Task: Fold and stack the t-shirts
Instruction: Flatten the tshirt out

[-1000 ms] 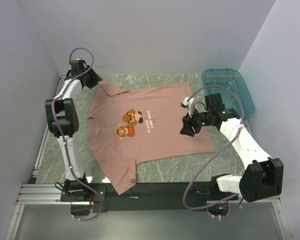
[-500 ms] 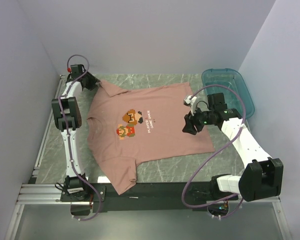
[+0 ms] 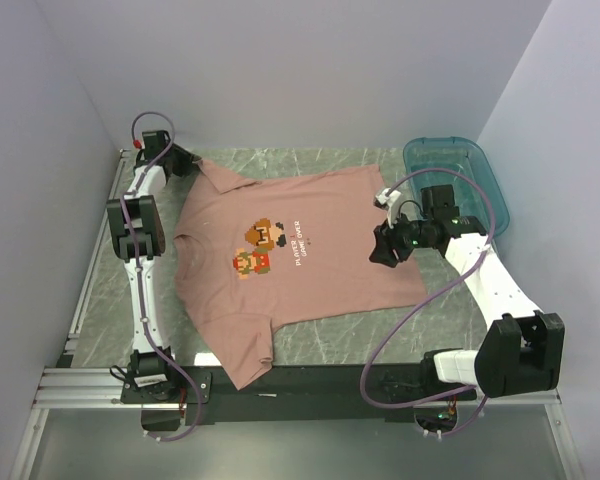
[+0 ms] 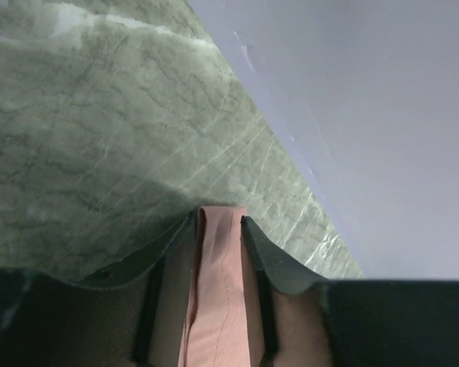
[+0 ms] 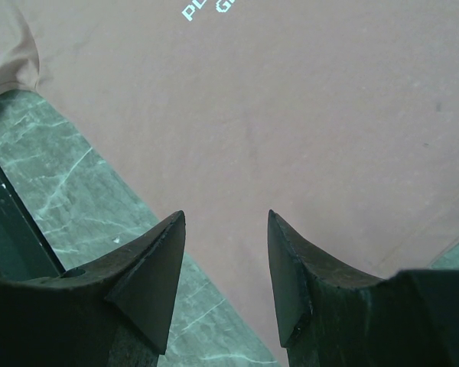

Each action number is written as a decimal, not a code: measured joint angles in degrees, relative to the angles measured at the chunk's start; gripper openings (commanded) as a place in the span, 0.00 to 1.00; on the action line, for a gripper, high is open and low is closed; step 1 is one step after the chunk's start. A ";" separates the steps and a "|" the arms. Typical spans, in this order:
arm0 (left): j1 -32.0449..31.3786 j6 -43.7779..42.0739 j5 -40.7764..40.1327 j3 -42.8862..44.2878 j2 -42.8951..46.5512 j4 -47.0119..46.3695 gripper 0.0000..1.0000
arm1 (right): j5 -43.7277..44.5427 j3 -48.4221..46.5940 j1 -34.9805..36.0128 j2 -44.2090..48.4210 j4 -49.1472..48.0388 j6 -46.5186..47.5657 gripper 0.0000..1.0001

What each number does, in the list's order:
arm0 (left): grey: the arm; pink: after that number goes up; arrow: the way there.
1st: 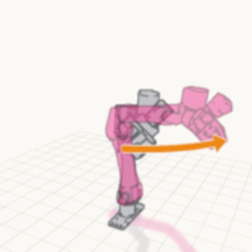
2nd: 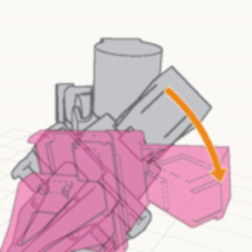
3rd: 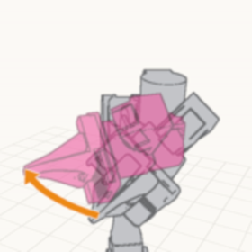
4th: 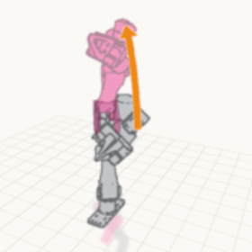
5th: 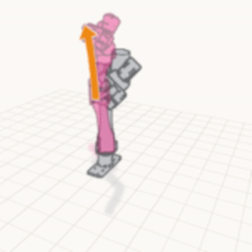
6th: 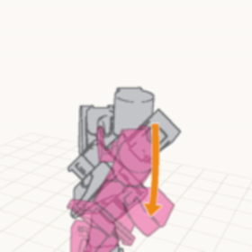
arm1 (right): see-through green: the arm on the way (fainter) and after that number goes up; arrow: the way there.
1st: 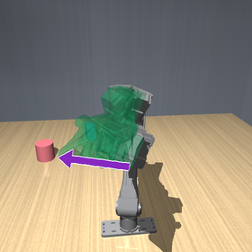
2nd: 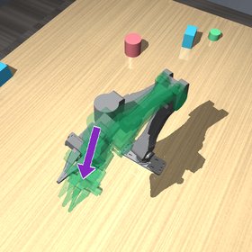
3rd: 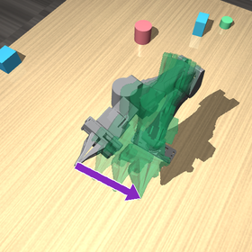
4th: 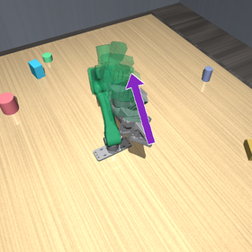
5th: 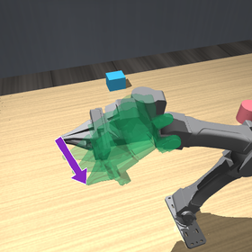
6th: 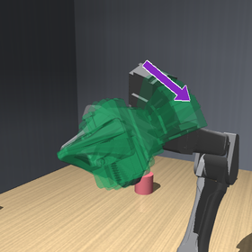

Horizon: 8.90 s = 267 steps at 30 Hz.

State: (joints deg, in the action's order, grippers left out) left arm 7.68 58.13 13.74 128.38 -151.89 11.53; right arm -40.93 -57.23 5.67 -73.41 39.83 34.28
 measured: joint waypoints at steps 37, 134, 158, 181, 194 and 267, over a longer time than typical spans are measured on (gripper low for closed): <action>0.13 -3.06 6.62 -40.24 34.03 -20.02 0.00 | -0.96 0.00 -3.30 -0.02 0.22 -0.22 0.54; -0.46 -16.50 7.41 -86.95 61.07 -12.79 0.38 | -4.55 -26.69 13.11 -33.09 3.87 -7.39 0.47; -0.61 -14.95 5.95 -88.19 65.00 -11.32 0.16 | -5.33 -26.69 11.74 -31.91 3.91 -7.39 0.47; 0.68 -11.65 10.29 -86.14 68.81 -11.54 0.00 | -1.25 -28.50 3.67 -29.99 4.46 -8.02 0.47; 4.46 -7.80 17.42 -77.05 67.60 -14.36 0.00 | 17.66 -64.32 3.19 -52.04 2.80 -22.23 0.45; 10.03 -4.55 25.05 -86.01 77.55 -18.64 0.00 | 27.32 -54.14 -1.18 -59.82 10.01 -18.45 0.34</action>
State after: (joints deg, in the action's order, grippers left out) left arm 17.72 53.58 38.79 42.37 -74.35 -7.11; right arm -13.61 -111.37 4.49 -133.23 49.84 15.84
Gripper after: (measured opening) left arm 0.013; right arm 0.236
